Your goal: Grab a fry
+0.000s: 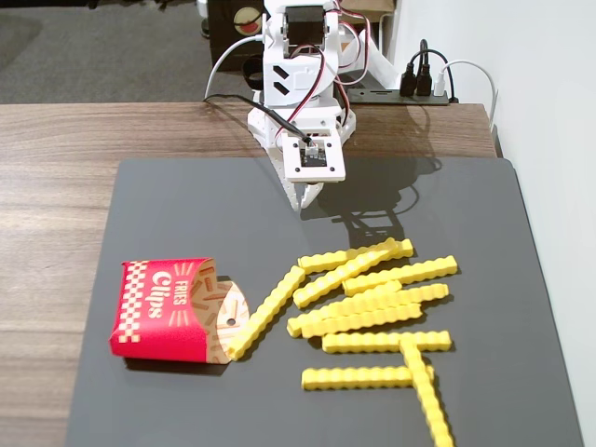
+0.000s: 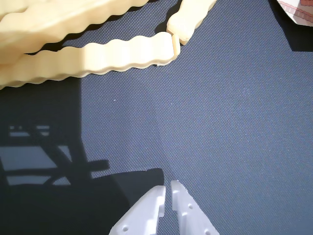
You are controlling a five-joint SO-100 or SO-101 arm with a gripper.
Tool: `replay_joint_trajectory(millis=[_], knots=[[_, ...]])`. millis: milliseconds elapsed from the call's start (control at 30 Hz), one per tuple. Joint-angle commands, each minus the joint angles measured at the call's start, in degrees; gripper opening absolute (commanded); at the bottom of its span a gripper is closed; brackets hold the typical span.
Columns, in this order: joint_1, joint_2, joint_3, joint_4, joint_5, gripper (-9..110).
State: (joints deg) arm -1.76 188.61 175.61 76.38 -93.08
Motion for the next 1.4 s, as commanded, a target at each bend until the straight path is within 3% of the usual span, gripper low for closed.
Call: replay_joint_trajectory(millis=[0, 767, 1200, 1367], knots=[[1.58, 0.09, -0.09, 1.05, 0.53, 1], [0.44, -3.52, -0.53, -0.35, 0.7, 0], [-0.79, -16.52, -13.01, 0.0, 0.88, 0], [0.44, -23.38, -20.04, 0.09, -4.04, 0]])
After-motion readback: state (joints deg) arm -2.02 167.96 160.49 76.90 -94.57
